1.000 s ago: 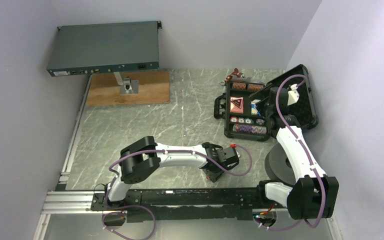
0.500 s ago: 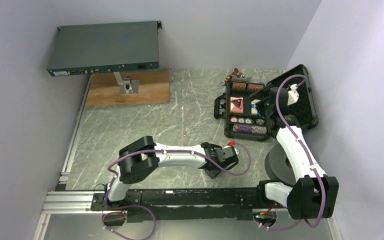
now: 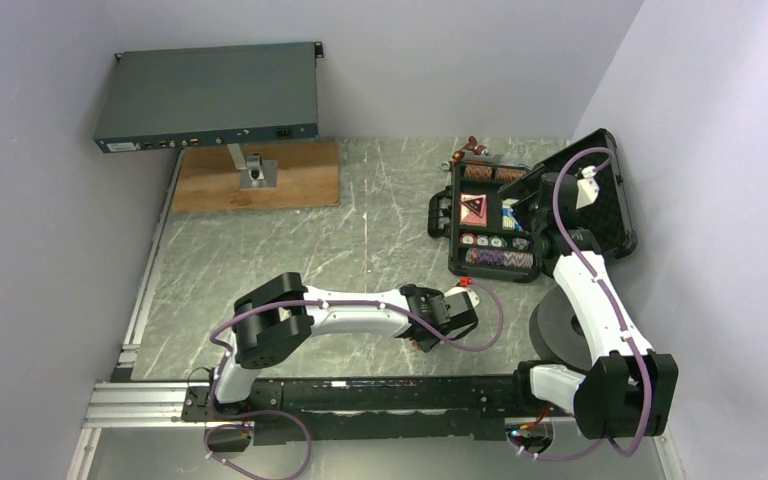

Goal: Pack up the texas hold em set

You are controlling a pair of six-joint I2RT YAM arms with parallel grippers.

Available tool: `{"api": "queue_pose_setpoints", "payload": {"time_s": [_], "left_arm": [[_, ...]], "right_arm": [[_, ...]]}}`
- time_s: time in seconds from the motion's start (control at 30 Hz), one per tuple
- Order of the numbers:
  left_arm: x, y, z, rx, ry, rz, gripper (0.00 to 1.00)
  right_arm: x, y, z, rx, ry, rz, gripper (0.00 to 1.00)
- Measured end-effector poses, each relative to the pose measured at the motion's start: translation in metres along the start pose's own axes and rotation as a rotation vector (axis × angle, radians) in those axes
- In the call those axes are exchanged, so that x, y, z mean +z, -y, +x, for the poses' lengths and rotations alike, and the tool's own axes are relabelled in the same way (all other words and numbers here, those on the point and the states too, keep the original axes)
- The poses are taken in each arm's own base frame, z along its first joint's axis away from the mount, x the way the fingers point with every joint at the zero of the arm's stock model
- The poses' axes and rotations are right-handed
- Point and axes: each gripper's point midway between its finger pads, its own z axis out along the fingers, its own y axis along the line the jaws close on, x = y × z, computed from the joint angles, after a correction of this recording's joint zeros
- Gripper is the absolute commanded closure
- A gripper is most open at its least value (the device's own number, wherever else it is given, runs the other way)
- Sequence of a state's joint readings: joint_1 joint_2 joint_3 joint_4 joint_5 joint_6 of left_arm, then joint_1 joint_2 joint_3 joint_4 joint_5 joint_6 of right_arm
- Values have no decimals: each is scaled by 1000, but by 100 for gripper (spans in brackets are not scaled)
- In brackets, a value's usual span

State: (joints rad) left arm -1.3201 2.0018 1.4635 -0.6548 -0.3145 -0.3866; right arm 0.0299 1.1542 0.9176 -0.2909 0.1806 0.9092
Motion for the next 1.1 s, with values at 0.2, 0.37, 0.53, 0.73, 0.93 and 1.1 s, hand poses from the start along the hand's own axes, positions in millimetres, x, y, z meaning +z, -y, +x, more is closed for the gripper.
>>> {"api": "queue_pose_setpoints", "payload": {"time_s": [0.2,0.37,0.53,0.73,0.93,1.1], "left_arm": [[-6,1,-1,4,2,13,35],[-9,6,-2,-5,-2,36,38],[-9,9,-4,-34,3,46,40],[3,8,8,-65,-1,37,33],[7,9,10,-84,0,35,38],[9,11,9,-104,8,55,40]], "right_arm": [[-1,-4,-3,2,6,-8,6],[-1,-4,-3,2,6,-8,6],[-1,-4,-3,2,6,-8,6],[-1,-4,-3,2,6,-8,6],[-1,-4,-3,2,6,-8,6],[-1,-4,-3,2,6,-8,6]]}}
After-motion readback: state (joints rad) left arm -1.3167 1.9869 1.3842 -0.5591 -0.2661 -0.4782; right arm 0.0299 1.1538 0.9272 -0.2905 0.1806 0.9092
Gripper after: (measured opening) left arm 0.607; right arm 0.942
